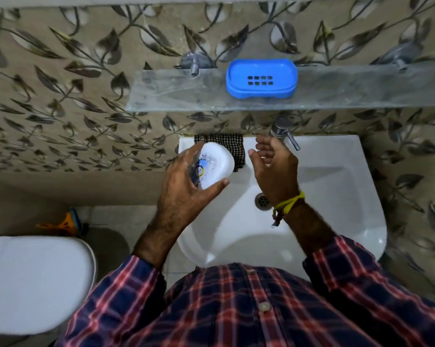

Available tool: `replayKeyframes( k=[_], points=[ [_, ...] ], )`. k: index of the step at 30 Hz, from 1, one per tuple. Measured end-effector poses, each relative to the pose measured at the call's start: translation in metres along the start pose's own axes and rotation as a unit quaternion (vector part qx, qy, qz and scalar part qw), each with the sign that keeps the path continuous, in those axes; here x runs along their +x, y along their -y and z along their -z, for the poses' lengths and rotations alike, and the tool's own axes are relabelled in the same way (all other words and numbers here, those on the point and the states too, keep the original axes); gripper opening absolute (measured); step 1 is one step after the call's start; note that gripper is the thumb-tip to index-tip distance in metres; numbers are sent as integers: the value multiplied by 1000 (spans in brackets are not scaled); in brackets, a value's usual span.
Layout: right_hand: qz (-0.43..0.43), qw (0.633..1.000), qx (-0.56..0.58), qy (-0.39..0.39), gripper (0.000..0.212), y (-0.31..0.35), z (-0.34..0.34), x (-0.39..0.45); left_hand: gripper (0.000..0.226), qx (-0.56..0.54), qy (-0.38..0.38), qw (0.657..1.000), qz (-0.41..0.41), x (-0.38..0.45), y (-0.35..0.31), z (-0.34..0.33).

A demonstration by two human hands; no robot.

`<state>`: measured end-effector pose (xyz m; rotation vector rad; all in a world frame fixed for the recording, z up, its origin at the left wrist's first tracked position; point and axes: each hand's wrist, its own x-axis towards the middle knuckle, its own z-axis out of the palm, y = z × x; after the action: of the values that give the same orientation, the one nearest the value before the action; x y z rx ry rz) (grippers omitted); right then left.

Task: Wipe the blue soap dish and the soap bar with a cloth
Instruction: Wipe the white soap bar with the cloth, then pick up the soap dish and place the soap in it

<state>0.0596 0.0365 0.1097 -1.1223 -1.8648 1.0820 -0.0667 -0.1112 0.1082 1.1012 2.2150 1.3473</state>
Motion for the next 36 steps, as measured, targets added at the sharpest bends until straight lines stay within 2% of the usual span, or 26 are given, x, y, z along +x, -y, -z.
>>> replayKeyframes(
  k=[5, 9, 11, 13, 17, 21, 28, 33, 36],
  points=[
    [141, 989, -45, -25, 7, 26, 41, -4, 89, 91, 6, 992, -83, 11, -30, -9],
    [229, 969, -55, -75, 30, 47, 72, 1, 86, 106, -9, 987, -120, 8, -51, -10],
    [256, 962, -43, -85, 30, 59, 87, 16, 86, 113, -27, 985, -127, 7, -60, -7],
    [254, 963, -68, -47, 28, 68, 98, 41, 87, 124, -43, 981, -143, 11, -69, -2],
    [217, 951, -190, 115, 72, 76, 103, 89, 88, 124, -68, 973, -184, 30, -90, 15],
    [220, 929, -220, 199, 90, 72, 96, 117, 88, 167, -85, 957, -221, 44, -107, 27],
    [207, 945, -148, 204, 89, 62, 88, 135, 89, 161, -96, 961, -203, 49, -117, 38],
    [226, 954, -114, 161, 77, 60, 91, 136, 92, 144, -103, 967, -185, 56, -122, 41],
    [217, 964, -44, 150, 76, 62, 100, 124, 91, 113, -103, 972, -181, 60, -127, 43]
  ],
)
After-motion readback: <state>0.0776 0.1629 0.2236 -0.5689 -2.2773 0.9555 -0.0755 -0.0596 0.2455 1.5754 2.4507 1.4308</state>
